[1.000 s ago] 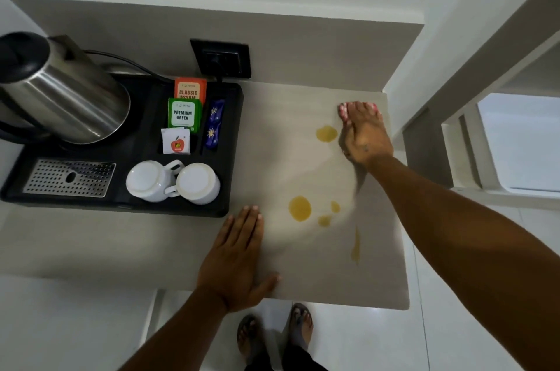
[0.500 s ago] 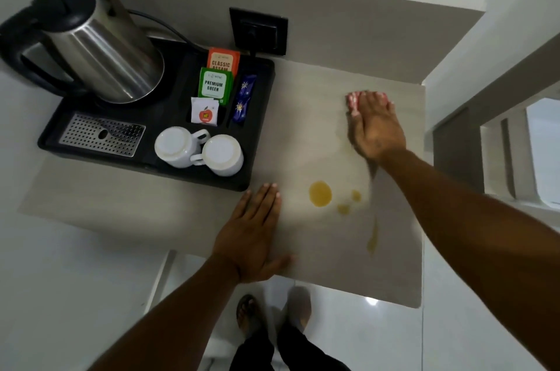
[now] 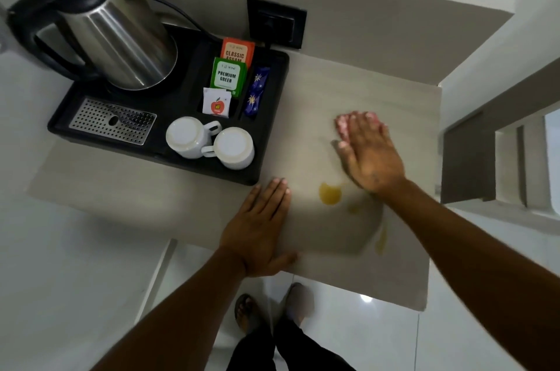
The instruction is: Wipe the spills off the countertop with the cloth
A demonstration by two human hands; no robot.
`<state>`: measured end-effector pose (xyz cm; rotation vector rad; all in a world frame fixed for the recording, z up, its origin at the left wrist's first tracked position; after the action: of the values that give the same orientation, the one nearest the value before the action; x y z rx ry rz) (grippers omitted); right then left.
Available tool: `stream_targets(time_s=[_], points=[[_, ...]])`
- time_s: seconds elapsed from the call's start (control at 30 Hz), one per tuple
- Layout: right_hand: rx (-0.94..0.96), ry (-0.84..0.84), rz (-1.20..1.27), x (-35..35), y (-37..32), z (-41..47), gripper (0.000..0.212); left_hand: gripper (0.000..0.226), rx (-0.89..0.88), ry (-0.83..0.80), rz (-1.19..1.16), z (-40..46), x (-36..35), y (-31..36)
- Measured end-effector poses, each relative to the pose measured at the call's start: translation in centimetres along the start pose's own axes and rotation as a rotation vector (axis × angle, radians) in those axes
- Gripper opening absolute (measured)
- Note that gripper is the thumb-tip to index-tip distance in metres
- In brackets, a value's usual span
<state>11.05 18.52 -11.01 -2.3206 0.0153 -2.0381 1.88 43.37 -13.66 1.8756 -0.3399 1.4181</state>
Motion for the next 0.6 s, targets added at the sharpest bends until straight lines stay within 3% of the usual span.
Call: stream_targets(time_s=[0.1,0.23,0.43,0.6], points=[[-0.085,-0.014,0.028,1.4,3.2,4.8,0.064,0.113,-0.001,-0.007,0.001,0.0,0.0,0.0],[-0.028,-0.012,0.034,2.0,-0.1,9.9,0.06,0.114,0.02,-0.021,-0.01,0.1,0.0,0.0],[0.24,-0.046,0.014,0.2,-6.0,2.7,0.063,0.116,0.036,-0.002,-0.004,0.0,0.3,0.0],[-0.018,-0.043,-0.006,-0.5,3.1,-2.5,0.065,0.117,0.046,-0.005,0.017,0.0,0.1,-0.2]])
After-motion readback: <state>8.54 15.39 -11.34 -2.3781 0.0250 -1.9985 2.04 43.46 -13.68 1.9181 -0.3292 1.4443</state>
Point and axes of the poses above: each hand's wrist, its own z-axis towards the middle knuckle, its own x-axis out of the back of the hand, y = z × x, the point moved 6 cm from there along z, towards the middle knuckle, and after that the axes turned 9 degrees about -z, right-handed, at the moved point
